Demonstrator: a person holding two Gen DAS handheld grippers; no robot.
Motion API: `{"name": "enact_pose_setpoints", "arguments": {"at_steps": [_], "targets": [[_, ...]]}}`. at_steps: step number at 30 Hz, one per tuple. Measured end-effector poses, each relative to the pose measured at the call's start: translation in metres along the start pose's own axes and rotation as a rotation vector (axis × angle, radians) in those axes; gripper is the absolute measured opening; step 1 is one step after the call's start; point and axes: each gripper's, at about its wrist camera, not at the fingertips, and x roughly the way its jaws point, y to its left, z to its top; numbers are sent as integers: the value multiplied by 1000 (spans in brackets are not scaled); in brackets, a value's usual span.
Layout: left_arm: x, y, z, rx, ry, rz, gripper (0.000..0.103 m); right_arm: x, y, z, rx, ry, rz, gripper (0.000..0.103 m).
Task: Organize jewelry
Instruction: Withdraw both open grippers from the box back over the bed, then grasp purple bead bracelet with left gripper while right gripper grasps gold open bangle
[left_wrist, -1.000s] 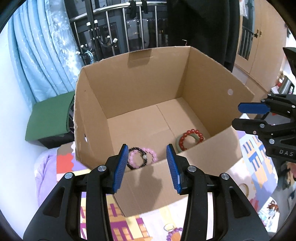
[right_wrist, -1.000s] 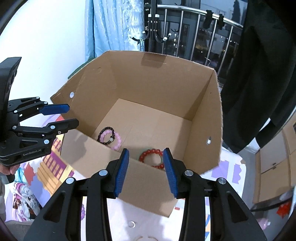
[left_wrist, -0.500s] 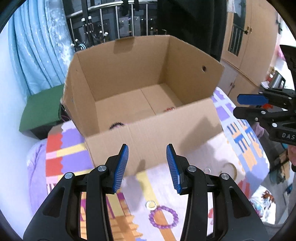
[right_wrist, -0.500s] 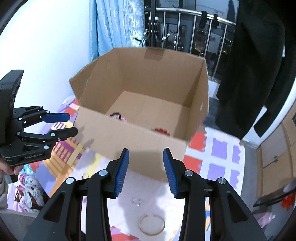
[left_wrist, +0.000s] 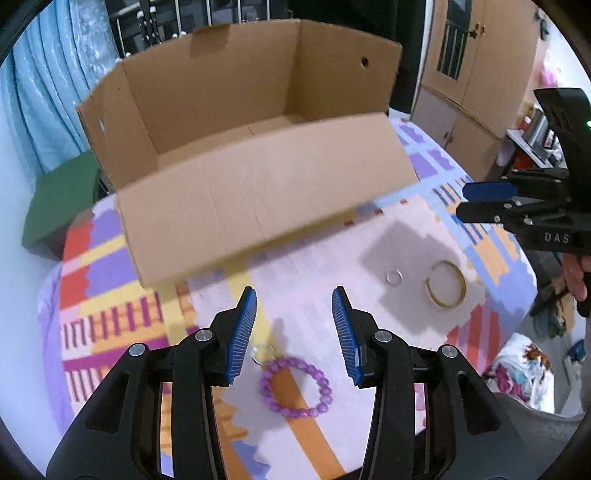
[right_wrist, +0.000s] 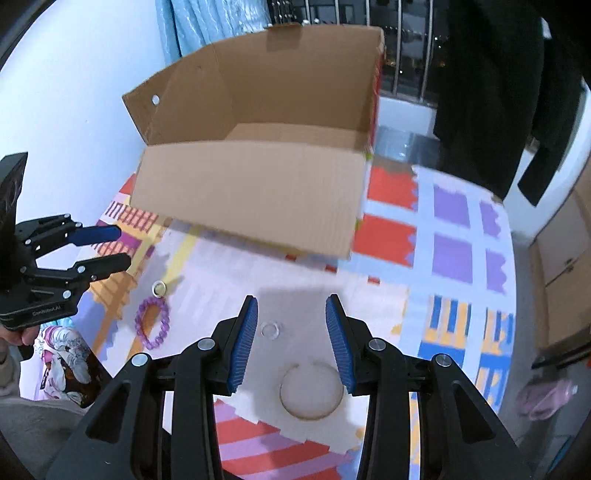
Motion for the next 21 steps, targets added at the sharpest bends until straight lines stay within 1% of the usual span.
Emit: {"name": "enact_pose_setpoints", "arguments": {"at_steps": [4,9,11,16,21], "targets": [[9,-5,-14,1,27,-16,41,8,-8,-13,13,18,-1,38],[25,-13,-32,-7,73,-47,41,23,-9,-33,5,65,-13,38],[32,-13,-37,-18,88,-47,41,33,-7,-41,-13,89,-45,38],[41,-15,-49,-38,109,-52,41,43,-8,-54,-12,117,-51,38],[47,-12,-62,-49,129,-33,41,49,-15,-62,13,130,-55,38]]}}
